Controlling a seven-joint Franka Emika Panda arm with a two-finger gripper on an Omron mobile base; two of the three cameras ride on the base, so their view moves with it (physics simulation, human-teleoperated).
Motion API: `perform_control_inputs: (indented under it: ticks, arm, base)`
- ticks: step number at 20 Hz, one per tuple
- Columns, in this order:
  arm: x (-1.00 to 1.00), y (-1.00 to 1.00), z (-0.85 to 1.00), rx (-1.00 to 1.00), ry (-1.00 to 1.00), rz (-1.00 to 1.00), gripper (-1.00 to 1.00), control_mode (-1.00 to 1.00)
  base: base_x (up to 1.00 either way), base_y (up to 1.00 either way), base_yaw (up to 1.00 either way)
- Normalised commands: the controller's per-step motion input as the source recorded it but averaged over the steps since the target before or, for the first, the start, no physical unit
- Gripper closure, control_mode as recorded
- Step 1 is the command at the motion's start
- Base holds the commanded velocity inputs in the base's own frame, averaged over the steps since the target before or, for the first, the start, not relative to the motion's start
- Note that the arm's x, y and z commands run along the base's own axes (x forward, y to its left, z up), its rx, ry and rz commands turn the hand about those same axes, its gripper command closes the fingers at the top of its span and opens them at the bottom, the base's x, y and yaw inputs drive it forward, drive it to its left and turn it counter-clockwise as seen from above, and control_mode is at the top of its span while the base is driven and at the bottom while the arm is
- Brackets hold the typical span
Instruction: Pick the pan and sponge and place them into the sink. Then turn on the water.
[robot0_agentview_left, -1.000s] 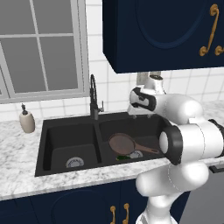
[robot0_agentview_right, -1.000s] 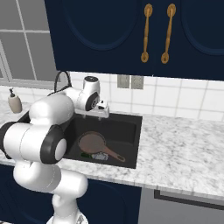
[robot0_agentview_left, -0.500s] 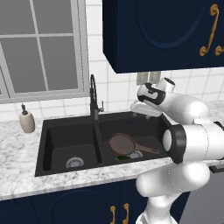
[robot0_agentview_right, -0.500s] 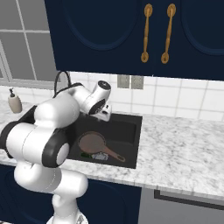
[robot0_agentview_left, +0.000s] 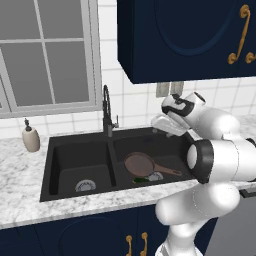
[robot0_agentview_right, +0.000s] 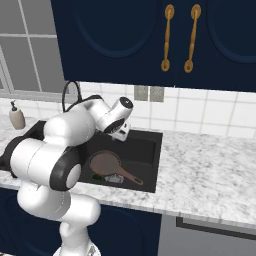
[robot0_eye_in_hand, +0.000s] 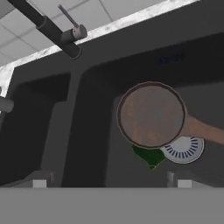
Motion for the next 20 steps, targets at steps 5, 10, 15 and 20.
perform_control_inputs:
  ticks: [5, 10, 15, 20]
  arm:
    - [0.00, 0.38, 0.00, 0.13, -0.21, -0.02, -1.00, -1.00]
    - [0.05, 0.57, 0.00, 0.05, -0.05, -0.03, -1.00, -1.00]
    - [0.28, 0.32, 0.00, 0.00, 0.02, -0.02, -1.00, -1.00]
    - [0.33, 0.24, -0.02, 0.02, 0.00, -0.02, -1.00, -1.00]
  base:
    - [0.00, 0.00, 0.00]
    - [0.00, 0.00, 0.00]
    - [0.00, 0.00, 0.00]
    - [0.00, 0.00, 0.00]
